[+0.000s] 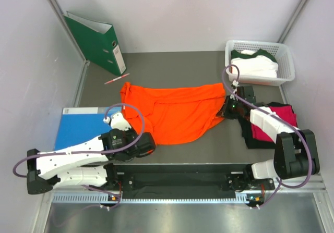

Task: Fold and stack the t-shirts
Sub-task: Fold the other side of the tshirt into a rectangle

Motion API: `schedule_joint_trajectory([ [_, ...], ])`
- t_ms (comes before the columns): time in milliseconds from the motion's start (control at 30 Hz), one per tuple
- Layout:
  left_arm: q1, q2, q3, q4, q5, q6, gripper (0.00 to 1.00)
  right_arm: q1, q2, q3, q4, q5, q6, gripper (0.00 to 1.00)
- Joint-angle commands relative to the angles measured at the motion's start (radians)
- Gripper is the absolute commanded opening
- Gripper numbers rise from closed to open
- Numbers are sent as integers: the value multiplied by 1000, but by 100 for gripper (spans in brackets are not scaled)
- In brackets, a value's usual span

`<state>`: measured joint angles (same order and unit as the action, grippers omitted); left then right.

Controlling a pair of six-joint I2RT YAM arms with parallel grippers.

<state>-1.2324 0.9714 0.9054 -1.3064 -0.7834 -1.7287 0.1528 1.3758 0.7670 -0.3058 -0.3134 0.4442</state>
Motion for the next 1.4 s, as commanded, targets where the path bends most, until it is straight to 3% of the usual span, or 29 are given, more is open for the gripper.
schedule_joint_trajectory([
  [0,33,36,116,-131,-181,6,0,-28,-41,31,4,-9,-19,0],
  [200,233,130,178,21,-152,305,0,-65,-23,31,19,-7,-28,0],
  [433,510,99,122,318,22,703,0,-114,-14,25,45,-9,-27,0],
  [667,620,214,150,398,121,831,0,-134,12,25,66,-27,-24,0],
  [1367,807,446,319,573,179,1061,0,-194,158,155,112,-65,16,0],
])
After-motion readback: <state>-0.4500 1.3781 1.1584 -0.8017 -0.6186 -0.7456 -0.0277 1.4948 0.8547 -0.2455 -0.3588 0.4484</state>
